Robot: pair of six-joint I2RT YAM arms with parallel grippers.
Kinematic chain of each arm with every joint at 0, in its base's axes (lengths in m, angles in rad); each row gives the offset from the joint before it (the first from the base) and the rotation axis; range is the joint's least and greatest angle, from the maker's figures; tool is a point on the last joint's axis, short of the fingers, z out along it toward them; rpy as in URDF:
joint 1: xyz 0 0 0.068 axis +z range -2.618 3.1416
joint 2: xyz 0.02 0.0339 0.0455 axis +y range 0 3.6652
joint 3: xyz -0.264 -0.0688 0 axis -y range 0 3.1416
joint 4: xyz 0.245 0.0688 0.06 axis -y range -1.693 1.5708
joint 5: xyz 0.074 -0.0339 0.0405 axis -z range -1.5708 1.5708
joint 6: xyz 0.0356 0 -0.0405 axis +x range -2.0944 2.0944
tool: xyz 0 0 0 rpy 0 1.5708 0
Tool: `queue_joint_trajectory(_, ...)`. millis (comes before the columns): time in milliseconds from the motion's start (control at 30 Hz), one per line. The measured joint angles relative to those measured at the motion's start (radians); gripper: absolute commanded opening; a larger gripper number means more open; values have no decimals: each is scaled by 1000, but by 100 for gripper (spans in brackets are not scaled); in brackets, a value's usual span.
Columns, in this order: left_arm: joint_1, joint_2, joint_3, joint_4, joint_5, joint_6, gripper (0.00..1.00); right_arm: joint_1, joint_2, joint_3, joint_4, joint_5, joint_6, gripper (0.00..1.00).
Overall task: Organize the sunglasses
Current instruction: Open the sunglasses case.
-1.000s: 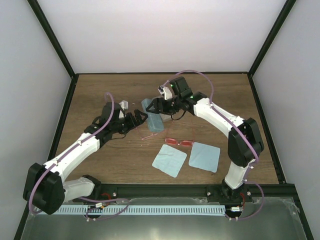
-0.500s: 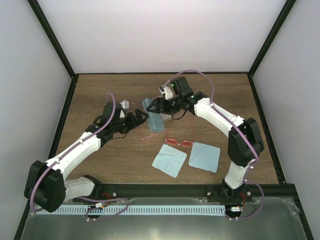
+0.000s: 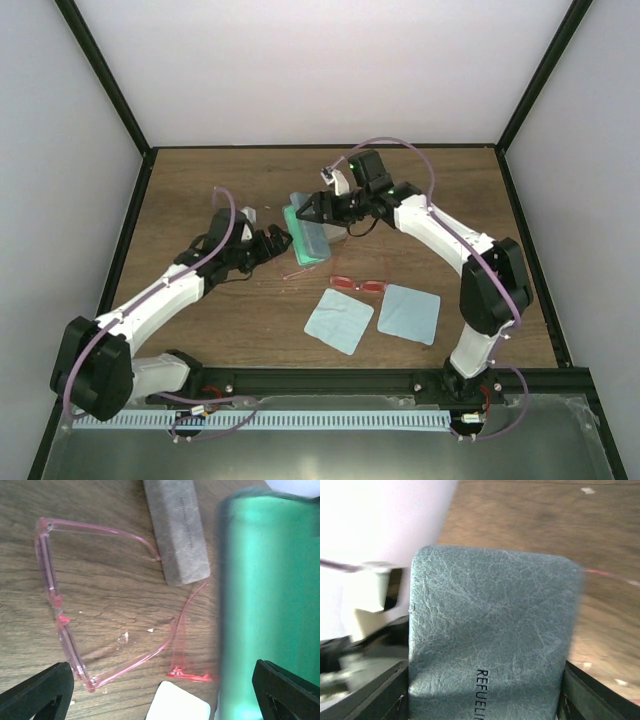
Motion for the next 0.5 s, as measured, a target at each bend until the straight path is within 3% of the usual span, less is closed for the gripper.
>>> queue_joint_trajectory(267, 0, 8, 11, -75, -37, 10, 100, 20, -47, -5, 45, -105, -6, 62)
queue_joint_trajectory(500, 3, -133, 71, -200, -136, 45, 100, 20, -21, -42, 57, -114, -13, 64)
